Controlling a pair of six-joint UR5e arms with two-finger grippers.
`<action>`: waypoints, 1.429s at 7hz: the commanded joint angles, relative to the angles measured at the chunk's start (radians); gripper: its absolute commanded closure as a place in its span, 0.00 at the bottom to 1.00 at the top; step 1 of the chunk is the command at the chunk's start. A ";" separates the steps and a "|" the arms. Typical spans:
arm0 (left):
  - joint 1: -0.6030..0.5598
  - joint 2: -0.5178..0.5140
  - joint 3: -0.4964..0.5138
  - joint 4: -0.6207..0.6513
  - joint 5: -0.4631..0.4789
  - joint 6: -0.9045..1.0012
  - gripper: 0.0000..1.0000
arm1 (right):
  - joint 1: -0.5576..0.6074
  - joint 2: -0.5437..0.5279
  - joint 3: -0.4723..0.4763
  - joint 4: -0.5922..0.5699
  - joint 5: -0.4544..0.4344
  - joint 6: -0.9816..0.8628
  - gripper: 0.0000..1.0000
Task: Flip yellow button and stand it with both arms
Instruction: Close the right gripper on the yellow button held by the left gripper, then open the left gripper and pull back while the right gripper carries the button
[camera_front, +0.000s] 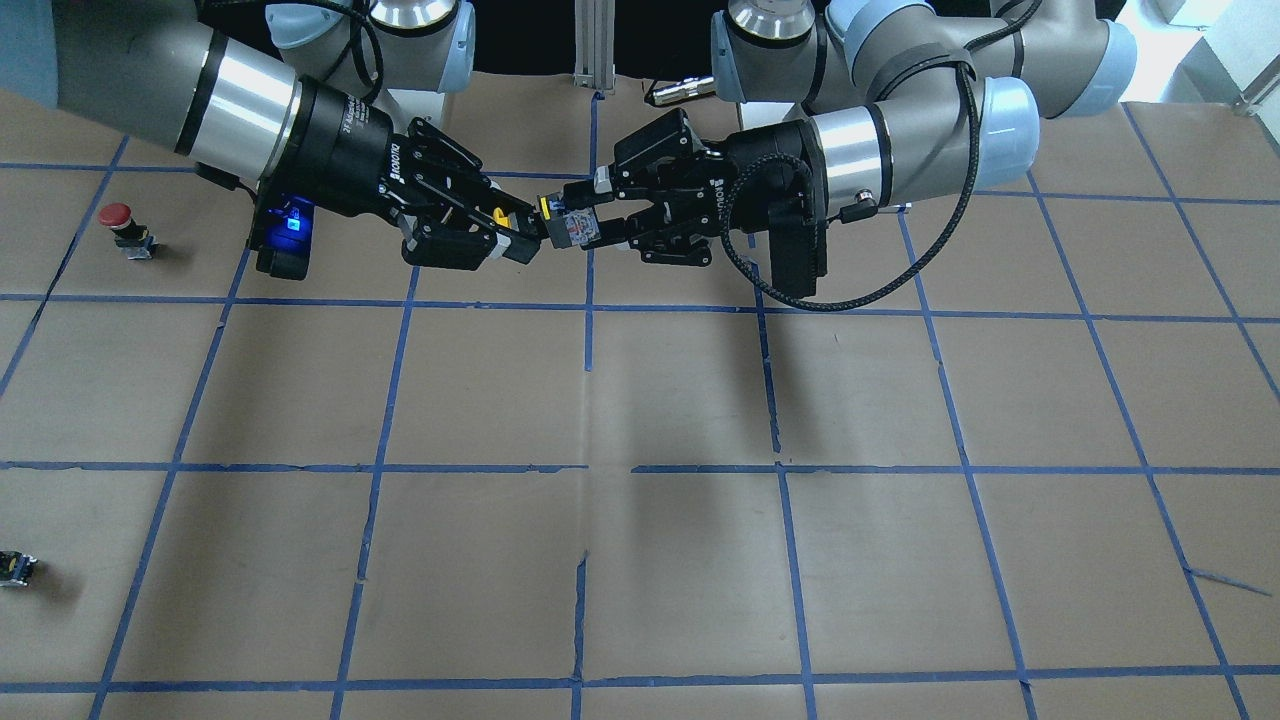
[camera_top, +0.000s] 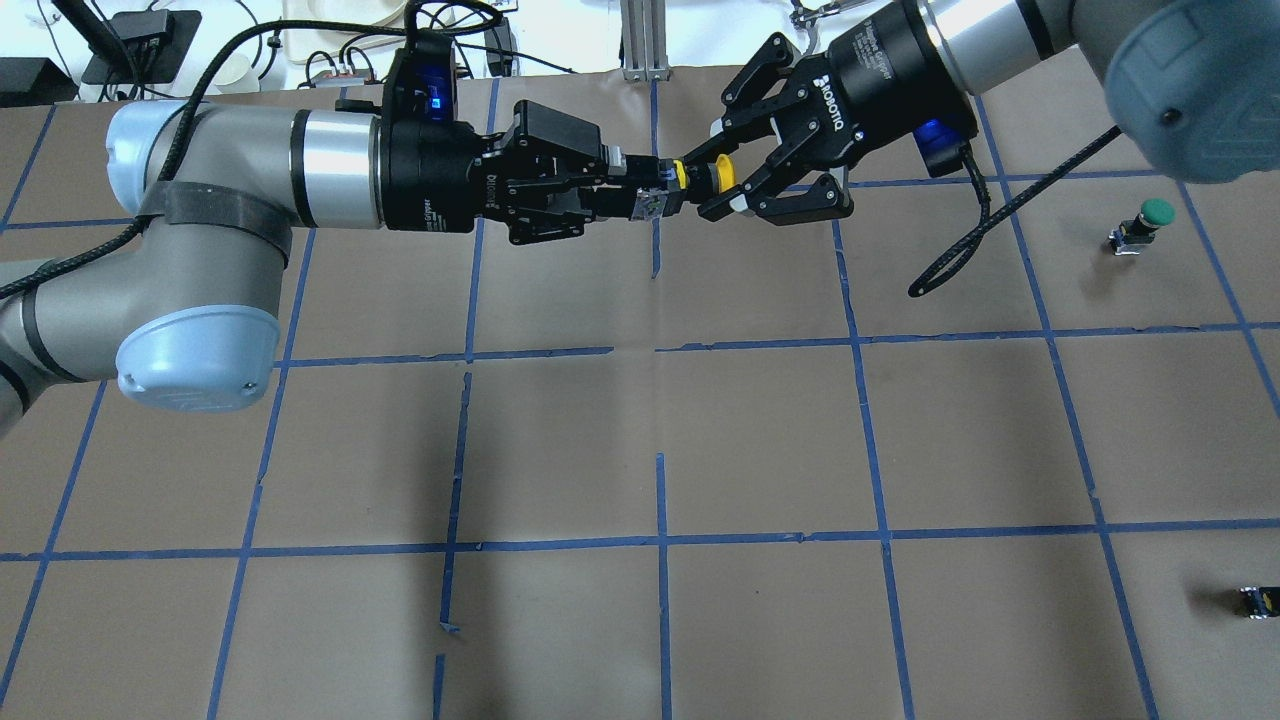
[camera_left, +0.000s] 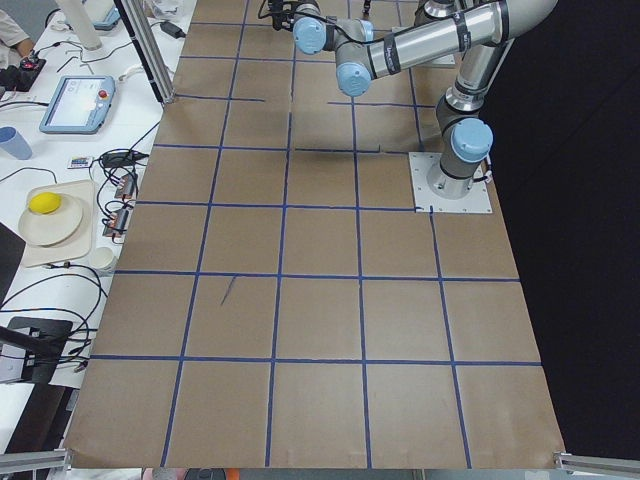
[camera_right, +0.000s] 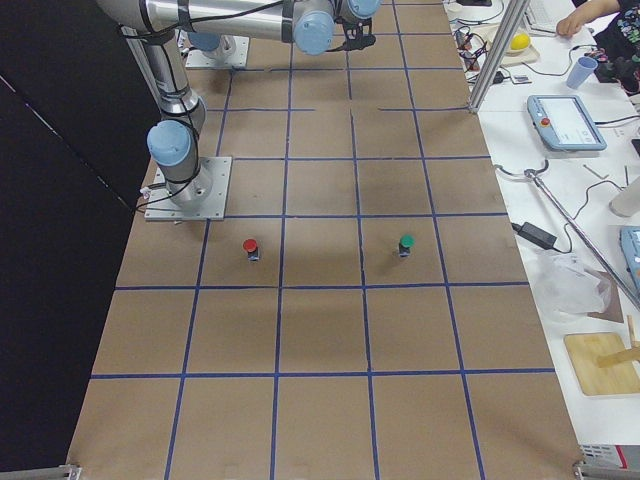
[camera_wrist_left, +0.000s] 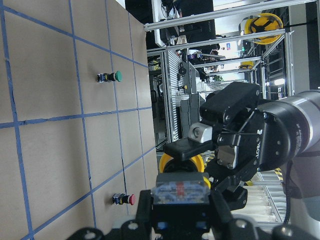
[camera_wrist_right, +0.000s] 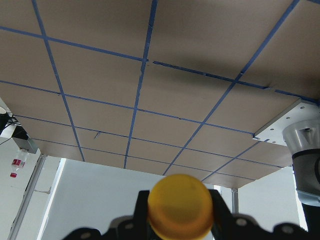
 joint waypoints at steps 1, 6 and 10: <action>-0.001 -0.002 0.001 0.000 0.004 -0.037 0.01 | 0.000 0.000 0.000 0.000 0.000 0.000 0.94; 0.000 0.022 0.132 -0.024 0.261 -0.140 0.01 | -0.109 0.001 -0.009 -0.012 -0.151 -0.324 0.96; -0.021 0.057 0.339 -0.414 0.808 -0.154 0.00 | -0.248 0.001 0.000 -0.020 -0.558 -1.304 0.98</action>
